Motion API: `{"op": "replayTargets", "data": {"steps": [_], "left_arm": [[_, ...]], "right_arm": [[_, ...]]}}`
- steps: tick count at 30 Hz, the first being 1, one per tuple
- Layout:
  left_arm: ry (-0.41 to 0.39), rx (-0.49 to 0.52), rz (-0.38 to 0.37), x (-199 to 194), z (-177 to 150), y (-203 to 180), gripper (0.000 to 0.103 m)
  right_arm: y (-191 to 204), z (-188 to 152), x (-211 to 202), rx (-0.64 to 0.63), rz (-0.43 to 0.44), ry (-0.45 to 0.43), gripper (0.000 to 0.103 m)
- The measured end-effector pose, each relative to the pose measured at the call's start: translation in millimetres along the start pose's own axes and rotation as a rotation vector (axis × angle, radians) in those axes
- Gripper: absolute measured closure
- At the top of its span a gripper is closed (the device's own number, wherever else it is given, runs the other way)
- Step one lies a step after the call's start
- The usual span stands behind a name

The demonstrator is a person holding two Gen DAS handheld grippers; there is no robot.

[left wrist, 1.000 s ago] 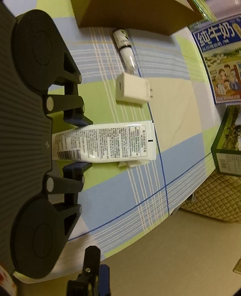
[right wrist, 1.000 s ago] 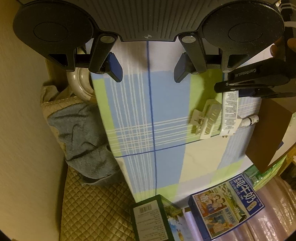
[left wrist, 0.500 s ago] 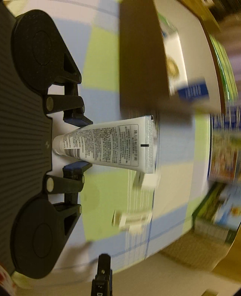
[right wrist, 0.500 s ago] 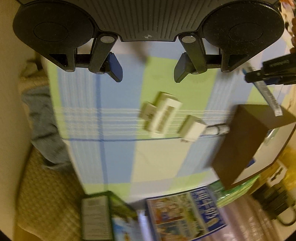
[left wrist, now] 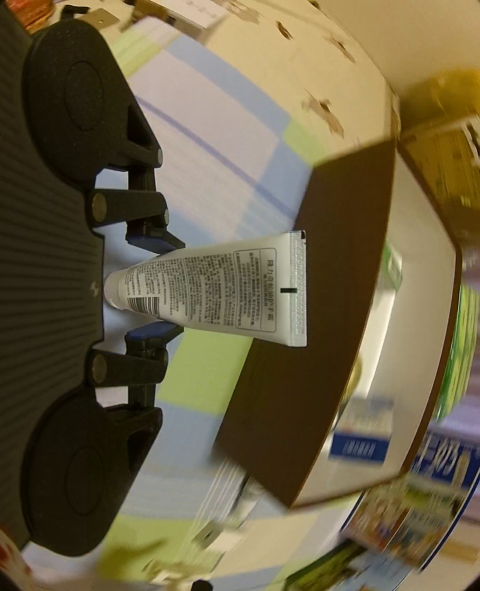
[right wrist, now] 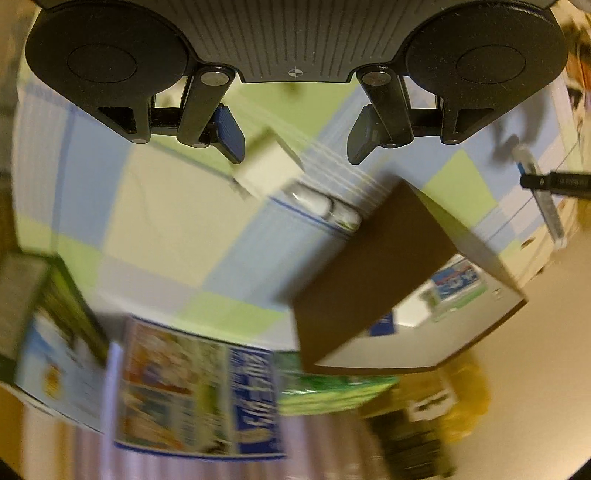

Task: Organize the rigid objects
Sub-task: 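Carry the tube toward the brown box while the right tool grasps the small bottle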

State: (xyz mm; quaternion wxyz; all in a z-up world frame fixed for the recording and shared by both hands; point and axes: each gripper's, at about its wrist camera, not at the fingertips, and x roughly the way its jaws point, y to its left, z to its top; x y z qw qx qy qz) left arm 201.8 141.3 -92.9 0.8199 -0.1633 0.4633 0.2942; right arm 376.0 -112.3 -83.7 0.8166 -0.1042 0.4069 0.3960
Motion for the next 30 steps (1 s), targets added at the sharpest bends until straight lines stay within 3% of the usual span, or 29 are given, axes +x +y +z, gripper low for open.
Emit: {"op": "replayTargets", "data": {"steps": [6,14,24,30], "left_arm": [[0.008,-0.056,0.049,6,8,32,0.069],[0.025,-0.094,0.066,10,11,50,0.069],[0.04,-0.088,0.05,15,17,57,0.069],[0.042,-0.076,0.039,21,21,59,0.069]], "right_arm": [[12,24,42,-0.148,0.1,0.011,0.045],[17,47,97,-0.274,0.148,0.064,0.046],[24,50,135,-0.369,0.176,0.144,0.065],[32,46,143,-0.41,0.13,0.138,0.072]]}}
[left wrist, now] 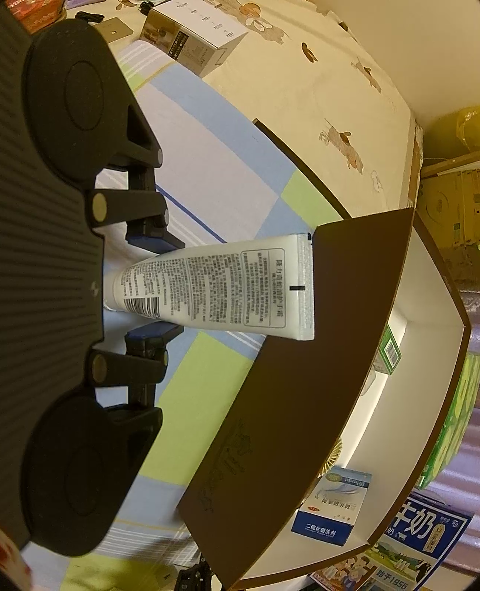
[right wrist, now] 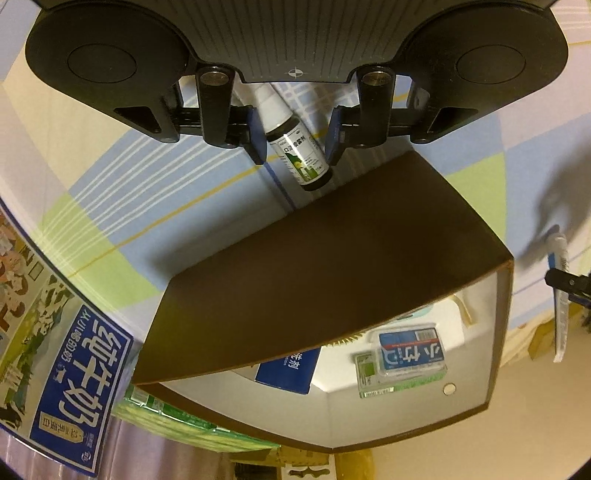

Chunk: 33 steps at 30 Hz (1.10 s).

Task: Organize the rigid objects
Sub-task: 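Carry the tube toward the brown box while the right tool grasps the small bottle, then carry the white tube and small brown bottle over the brown box with both tools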

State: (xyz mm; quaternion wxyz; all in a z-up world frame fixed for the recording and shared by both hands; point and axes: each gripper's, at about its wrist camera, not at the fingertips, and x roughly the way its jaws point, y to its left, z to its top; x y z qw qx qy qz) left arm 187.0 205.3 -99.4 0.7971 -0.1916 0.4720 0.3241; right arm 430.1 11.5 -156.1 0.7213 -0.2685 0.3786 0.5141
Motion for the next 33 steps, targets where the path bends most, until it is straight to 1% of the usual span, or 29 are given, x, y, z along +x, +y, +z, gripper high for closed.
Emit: {"op": "replayTargets", "data": {"steps": [4,6,8,16,18,25,33], "left_arm": [[0.001,0.003,-0.007,1,1,1,0.069],[0.001,0.003,-0.01,1,2,1,0.069],[0.0,0.005,-0.014,1,1,2,0.069],[-0.003,0.012,-0.026,1,1,4,0.069],[-0.005,0.016,-0.029,1,1,4,0.069],[-0.011,0.021,-0.039,0,-1,6,0.069],[-0.022,0.034,-0.06,-4,-4,9,0.069]], "right_arm": [[4,1,3,-0.006,-0.024,0.021,0.075],[8,3,3,0.001,-0.041,0.044,0.081],[11,3,3,0.021,-0.049,0.058,0.083],[18,1,6,0.108,-0.088,0.087,0.083],[21,-1,6,0.112,-0.1,0.072,0.083],[22,-5,1,0.163,-0.106,0.06,0.083],[25,-15,-14,0.278,-0.097,0.034,0.083]]}}
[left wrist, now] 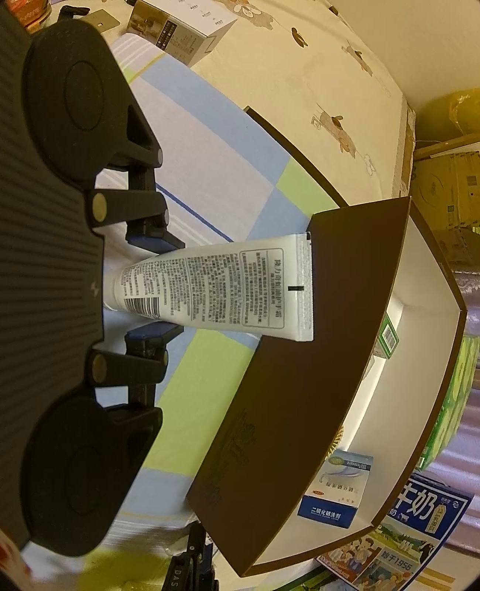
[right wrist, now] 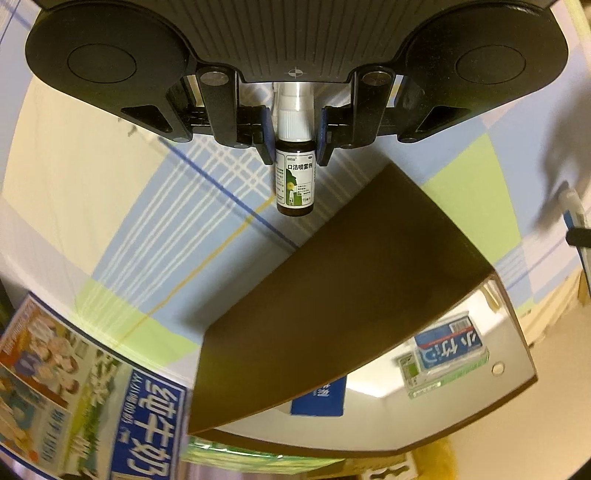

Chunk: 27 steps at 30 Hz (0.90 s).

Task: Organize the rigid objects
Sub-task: 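Carry the white tube and small brown bottle over the brown box with both tools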

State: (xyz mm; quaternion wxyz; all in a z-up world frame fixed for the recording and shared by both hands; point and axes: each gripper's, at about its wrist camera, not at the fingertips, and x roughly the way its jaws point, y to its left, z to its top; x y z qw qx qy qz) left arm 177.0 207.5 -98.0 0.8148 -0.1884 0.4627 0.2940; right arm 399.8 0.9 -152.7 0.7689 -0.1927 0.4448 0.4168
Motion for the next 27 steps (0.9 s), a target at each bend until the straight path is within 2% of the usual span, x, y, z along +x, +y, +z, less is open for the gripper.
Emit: {"op": "replayTargets", "data": {"steps": [12,20,27], "left_arm": [[-0.064,0.024,-0.029,-19,3,6,0.069],[-0.116,0.056,-0.075,-43,20,7,0.069],[-0.179,0.102,-0.117,-66,47,9,0.069]], "right_arm": [[-1,-6,-54,0.138,-0.02,-0.093,0.083],[6,10,-96,0.168,-0.027,-0.173,0.083],[20,32,-122,0.173,-0.008,-0.246,0.083]]}}
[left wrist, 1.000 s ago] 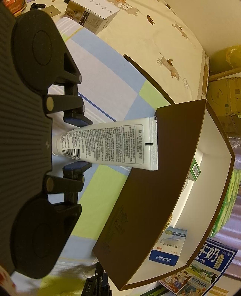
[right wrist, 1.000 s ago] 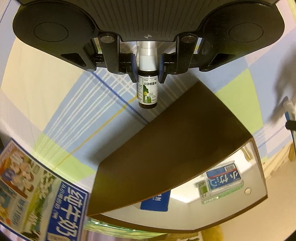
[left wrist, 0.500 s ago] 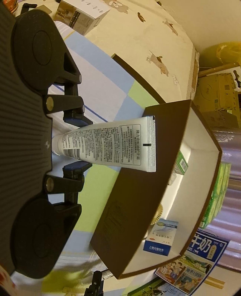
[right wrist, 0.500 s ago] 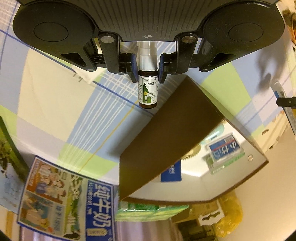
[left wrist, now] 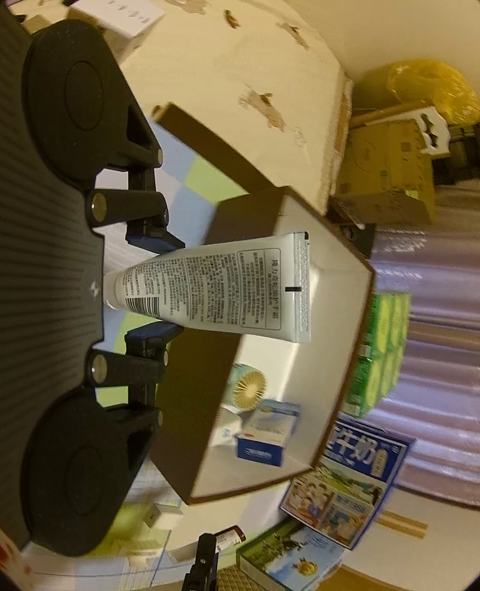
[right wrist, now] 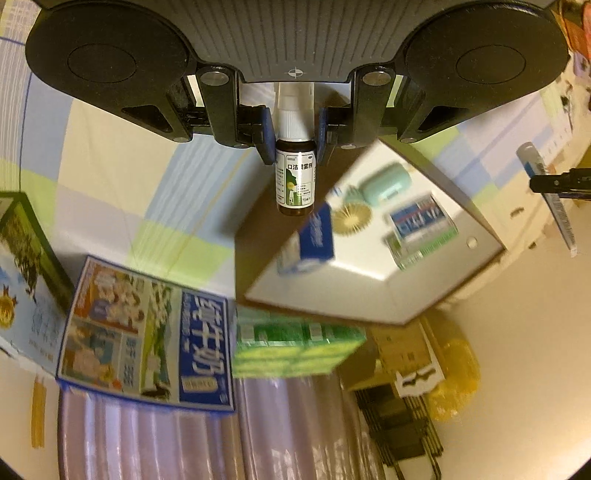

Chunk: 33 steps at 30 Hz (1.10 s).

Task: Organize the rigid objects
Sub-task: 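Carry the white tube and small brown bottle over the brown box with both tools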

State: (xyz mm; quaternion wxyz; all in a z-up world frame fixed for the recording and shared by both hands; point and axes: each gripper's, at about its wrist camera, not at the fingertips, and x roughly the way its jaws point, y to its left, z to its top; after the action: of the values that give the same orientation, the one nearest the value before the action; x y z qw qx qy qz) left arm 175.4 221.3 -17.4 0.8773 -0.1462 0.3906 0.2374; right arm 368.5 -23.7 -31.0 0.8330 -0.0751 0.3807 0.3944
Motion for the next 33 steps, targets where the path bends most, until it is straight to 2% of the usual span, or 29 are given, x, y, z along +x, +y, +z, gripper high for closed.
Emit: {"op": "replayTargets", "data": {"steps": [10,17,25,33], "left_arm": [[-0.079,0.105,-0.074,-7,60,-5,0.069],[-0.093,0.158,-0.153,17,102,-18,0.069],[-0.039,0.195,-0.218,75,141,-27,0.069],[0.05,0.218,-0.252,138,157,-38,0.069]], "right_arm": [[42,46,14,0.008,0.068,-0.061,0.083],[68,77,49,-0.006,0.088,-0.073,0.083],[77,105,101,-0.001,0.055,-0.044,0.083],[65,118,149,0.036,0.007,0.01,0.083]]}}
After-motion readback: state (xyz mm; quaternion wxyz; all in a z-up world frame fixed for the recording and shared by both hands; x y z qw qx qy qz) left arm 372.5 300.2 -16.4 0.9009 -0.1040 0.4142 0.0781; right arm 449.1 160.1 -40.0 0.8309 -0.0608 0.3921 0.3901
